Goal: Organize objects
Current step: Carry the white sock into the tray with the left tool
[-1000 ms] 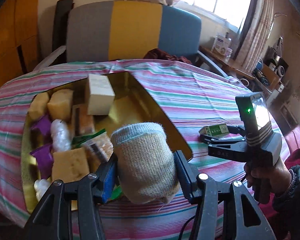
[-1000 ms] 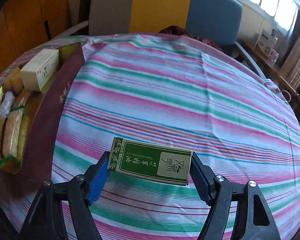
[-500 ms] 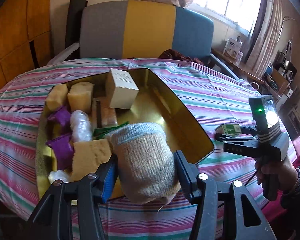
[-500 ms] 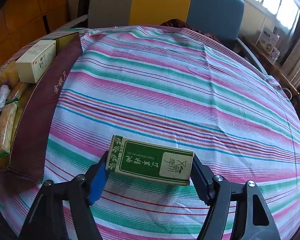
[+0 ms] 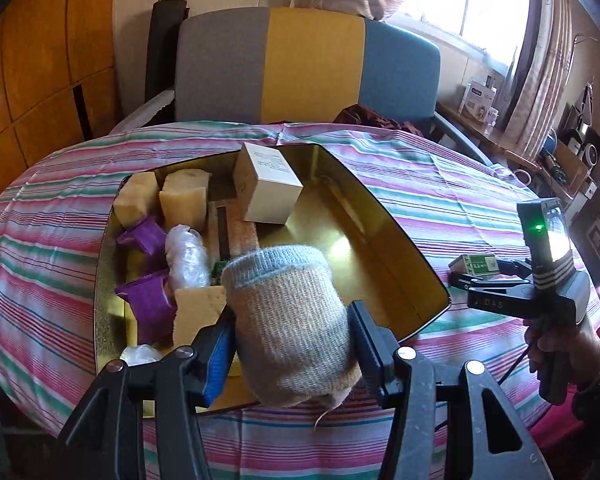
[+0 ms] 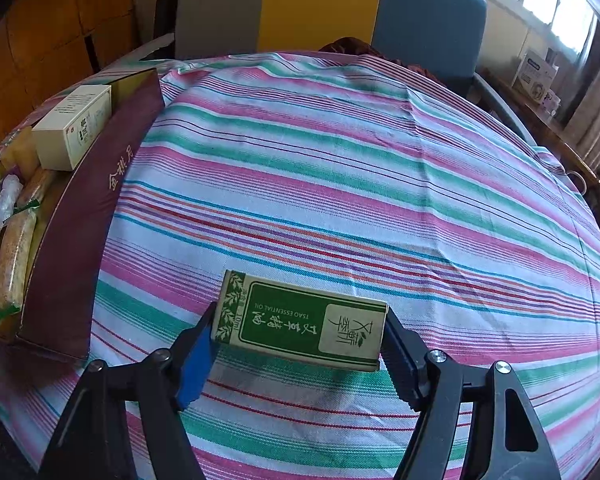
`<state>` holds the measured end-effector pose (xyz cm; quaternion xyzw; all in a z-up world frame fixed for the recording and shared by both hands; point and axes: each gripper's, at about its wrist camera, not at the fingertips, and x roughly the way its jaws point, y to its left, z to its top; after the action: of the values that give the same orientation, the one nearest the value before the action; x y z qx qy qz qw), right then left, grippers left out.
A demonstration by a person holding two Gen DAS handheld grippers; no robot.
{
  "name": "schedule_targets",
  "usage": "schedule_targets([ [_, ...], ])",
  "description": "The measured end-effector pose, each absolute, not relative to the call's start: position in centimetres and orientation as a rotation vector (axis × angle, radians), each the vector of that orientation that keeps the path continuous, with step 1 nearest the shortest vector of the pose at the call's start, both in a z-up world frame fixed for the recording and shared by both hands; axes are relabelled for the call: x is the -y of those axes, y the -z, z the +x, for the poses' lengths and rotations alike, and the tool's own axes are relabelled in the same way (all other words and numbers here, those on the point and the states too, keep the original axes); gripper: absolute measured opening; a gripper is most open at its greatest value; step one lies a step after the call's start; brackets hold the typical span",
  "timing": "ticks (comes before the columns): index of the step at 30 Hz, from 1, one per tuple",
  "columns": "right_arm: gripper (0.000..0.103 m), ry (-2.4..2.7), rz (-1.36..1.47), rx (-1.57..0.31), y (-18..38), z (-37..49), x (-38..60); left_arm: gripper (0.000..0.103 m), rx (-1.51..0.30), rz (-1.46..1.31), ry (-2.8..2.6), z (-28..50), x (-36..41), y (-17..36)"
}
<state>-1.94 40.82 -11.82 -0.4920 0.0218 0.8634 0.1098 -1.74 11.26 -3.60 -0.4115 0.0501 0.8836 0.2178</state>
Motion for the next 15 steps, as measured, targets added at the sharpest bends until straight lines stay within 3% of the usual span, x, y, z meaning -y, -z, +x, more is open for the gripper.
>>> schedule_targets([
  [10,0.074,-2.537,-1.448,-0.071,11.8,-2.0,-40.8,0.054,-0.154,-1.169,-2.456,-2.7,-10.6,4.1],
  [15,0.074,-2.537,-1.449,-0.071,11.8,-2.0,-40.8,0.054,-0.017,-1.237,-2.414,-4.4,-9.0,4.4],
])
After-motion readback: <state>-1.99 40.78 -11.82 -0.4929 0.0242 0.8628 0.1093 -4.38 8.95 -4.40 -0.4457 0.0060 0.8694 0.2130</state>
